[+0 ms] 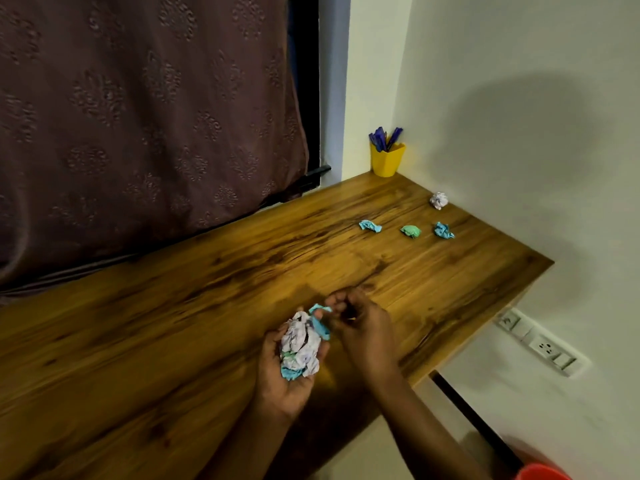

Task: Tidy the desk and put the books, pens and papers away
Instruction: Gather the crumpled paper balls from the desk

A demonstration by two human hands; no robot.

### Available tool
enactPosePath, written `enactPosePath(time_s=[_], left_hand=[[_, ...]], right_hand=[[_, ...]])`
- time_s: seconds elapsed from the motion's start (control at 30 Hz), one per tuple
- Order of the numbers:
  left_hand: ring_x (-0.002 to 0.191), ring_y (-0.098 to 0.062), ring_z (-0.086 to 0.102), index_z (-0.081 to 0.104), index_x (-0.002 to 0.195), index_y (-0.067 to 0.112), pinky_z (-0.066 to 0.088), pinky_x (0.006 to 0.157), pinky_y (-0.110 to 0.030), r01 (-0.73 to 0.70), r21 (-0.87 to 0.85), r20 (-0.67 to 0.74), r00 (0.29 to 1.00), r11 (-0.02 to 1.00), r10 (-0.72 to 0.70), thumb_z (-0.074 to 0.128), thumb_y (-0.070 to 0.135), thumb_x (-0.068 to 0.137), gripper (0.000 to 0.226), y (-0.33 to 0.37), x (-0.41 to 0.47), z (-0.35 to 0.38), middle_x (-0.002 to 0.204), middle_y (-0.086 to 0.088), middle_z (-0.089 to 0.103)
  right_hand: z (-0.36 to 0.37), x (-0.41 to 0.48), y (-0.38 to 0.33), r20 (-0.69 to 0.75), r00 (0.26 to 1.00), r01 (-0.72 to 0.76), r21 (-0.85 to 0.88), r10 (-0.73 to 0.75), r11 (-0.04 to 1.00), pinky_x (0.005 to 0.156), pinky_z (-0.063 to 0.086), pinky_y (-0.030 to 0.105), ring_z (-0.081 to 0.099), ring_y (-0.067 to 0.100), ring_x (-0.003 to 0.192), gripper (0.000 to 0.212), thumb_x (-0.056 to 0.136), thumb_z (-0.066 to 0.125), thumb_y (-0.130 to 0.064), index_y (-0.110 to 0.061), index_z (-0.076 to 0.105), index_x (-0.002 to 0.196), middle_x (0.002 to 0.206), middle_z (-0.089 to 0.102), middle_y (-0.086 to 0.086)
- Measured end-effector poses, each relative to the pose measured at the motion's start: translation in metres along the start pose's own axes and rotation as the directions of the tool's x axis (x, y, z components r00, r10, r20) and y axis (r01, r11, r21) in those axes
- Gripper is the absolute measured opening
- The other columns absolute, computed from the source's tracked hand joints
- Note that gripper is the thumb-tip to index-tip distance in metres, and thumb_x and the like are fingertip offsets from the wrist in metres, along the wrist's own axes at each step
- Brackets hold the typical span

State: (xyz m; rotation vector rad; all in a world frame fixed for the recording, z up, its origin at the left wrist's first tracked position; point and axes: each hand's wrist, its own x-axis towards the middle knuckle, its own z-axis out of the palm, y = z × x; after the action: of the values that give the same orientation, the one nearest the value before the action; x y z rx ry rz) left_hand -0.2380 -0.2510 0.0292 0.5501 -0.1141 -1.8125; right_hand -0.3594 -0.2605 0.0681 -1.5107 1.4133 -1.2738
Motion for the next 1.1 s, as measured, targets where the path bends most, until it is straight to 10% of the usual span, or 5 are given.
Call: enactPosePath(time_s=[0.37, 0.53, 0.63, 0.93, 1.1], left_hand=[[0.067, -0.022, 0.07, 0.078, 0.07, 0.013, 0.056, 0.055, -0.029, 0.033, 0.051, -0.064, 0.997, 0.998, -0.03, 0.07, 0.03, 0.05, 0.028, -0.028, 0.034, 0.034, 0.077, -0.007, 0.072], [0.054, -0.017, 0.067, 0.069, 0.084, 0.015, 0.052, 0.058, -0.03, -0.049, 0.157, -0.126, 0.99, 0.986, 0.069, 0.073, 0.033, 0.06, 0.031, -0.026, 0.082, 0.06, 0.071, -0.004, 0.071], [0.077, -0.022, 0.065, 0.061, 0.095, 0.013, 0.05, 0.073, -0.032, -0.125, 0.06, -0.186, 0.973, 0.99, 0.134, 0.05, 0.026, 0.083, 0.02, -0.032, 0.111, 0.071, 0.092, -0.007, 0.065], [0.084, -0.024, 0.056, 0.06, 0.094, 0.014, 0.05, 0.066, -0.031, -0.258, 0.011, -0.349, 0.904, 0.966, 0.245, 0.038, 0.026, 0.094, 0.025, -0.065, 0.175, 0.095, 0.097, -0.009, 0.059], [0.078, -0.024, 0.065, 0.061, 0.094, 0.013, 0.057, 0.06, -0.029, -0.281, 0.004, -0.338, 0.903, 0.96, 0.266, 0.039, 0.027, 0.094, 0.027, -0.074, 0.19, 0.094, 0.088, -0.009, 0.069]], right_hand=[[-0.029, 0.021, 0.023, 0.108, 0.982, 0.186, -0.607, -0.152, 0.772, 0.085, 0.033, 0.037, 0.044, 0.014, 0.107, 0.044, 0.081, 0.037, -0.057, -0.03, 0.071, 0.089, 0.11, 0.058, -0.012], [-0.073, 0.1, 0.039, 0.209, 0.978, 0.052, -0.209, -0.008, 0.977, 0.082, 0.043, 0.029, 0.055, 0.014, 0.099, 0.023, 0.087, 0.06, -0.032, -0.014, 0.074, 0.085, 0.099, 0.058, -0.008], [-0.084, 0.168, 0.074, 0.047, 0.998, 0.05, -0.365, -0.036, 0.93, 0.072, 0.039, 0.023, 0.061, 0.02, 0.095, 0.013, 0.088, 0.061, -0.019, -0.013, 0.069, 0.097, 0.104, 0.063, 0.002], [-0.078, 0.288, 0.149, 0.314, 0.949, 0.232, -0.642, -0.025, 0.731, 0.085, 0.046, 0.035, 0.056, 0.032, 0.106, 0.034, 0.085, 0.06, -0.02, -0.01, 0.053, 0.117, 0.113, 0.062, 0.014], [-0.087, 0.284, 0.139, 0.194, 0.98, 0.104, -0.351, -0.037, 0.93, 0.08, 0.052, 0.031, 0.065, 0.019, 0.089, 0.016, 0.08, 0.069, -0.012, -0.012, 0.064, 0.094, 0.097, 0.07, 0.005]])
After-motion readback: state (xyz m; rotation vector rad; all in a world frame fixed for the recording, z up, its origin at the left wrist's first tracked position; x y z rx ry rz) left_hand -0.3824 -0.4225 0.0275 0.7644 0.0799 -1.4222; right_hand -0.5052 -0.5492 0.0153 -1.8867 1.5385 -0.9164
